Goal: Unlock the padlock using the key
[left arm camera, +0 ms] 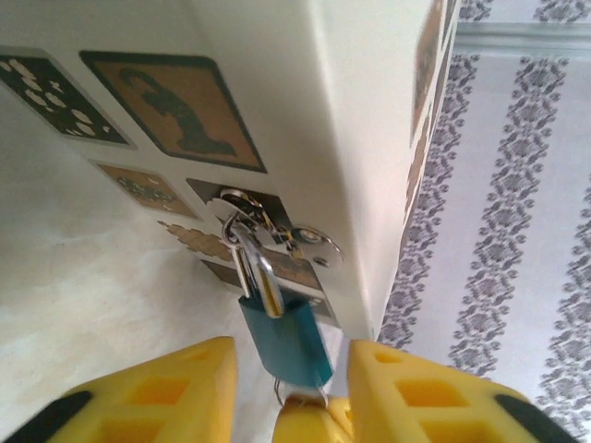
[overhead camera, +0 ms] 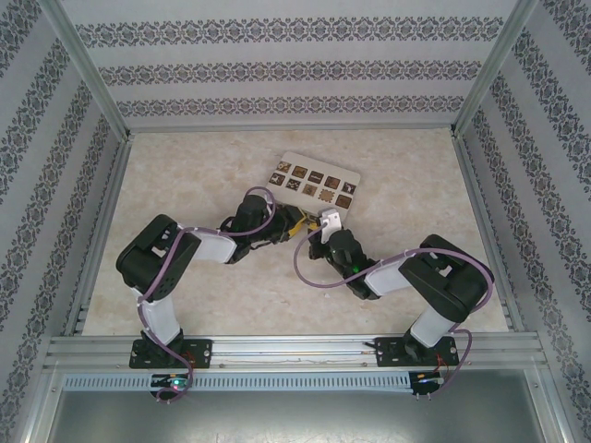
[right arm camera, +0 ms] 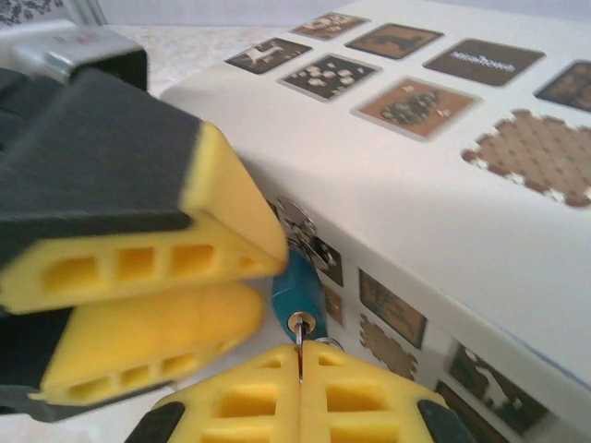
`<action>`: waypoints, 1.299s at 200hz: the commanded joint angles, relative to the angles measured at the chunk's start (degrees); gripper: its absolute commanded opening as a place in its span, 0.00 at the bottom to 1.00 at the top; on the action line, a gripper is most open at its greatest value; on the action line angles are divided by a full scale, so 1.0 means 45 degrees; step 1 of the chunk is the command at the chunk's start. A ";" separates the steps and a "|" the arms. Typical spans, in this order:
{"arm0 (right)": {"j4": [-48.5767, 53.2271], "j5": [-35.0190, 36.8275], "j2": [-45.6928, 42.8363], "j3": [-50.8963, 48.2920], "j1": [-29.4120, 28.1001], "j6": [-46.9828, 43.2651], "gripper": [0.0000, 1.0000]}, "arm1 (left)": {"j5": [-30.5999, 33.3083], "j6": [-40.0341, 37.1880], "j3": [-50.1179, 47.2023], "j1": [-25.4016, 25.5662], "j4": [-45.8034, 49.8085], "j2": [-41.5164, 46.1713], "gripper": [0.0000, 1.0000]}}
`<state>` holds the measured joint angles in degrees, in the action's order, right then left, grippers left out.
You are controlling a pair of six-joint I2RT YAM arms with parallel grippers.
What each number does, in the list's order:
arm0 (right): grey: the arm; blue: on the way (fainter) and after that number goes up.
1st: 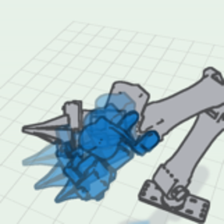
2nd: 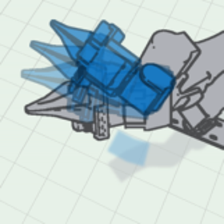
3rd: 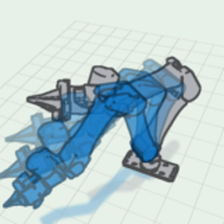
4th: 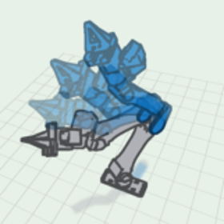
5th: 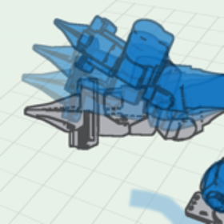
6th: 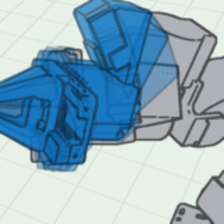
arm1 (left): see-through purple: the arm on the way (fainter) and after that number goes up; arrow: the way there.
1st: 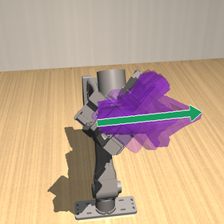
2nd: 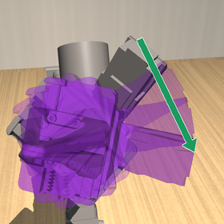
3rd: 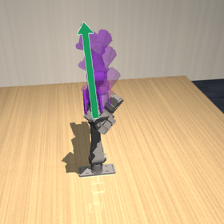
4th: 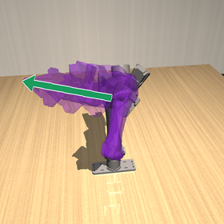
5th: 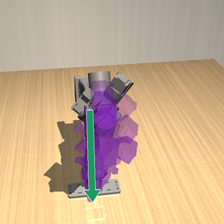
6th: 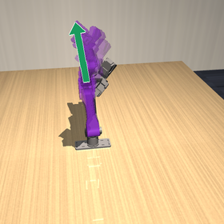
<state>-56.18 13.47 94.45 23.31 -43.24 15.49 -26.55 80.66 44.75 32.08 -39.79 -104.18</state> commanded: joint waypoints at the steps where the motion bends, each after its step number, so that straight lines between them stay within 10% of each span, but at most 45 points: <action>1: -0.0779 0.0436 -0.0127 -0.0399 0.0057 0.1051 0.00 | -0.0103 -0.1806 0.0655 0.0002 0.1839 0.0956 0.40; 90: -0.1410 0.0076 -0.1295 -0.2053 0.0540 0.5544 0.00 | 0.2790 -0.7045 0.1839 -0.0057 0.7084 0.4181 0.45; 260: -0.2781 -0.0421 0.1722 -0.1591 0.0392 1.4116 0.00 | 0.8332 -1.4280 -0.0232 -0.0107 0.6577 1.0028 0.72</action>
<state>-64.14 10.92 98.56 14.09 -40.27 71.46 7.66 20.67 45.28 31.86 -9.19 -60.99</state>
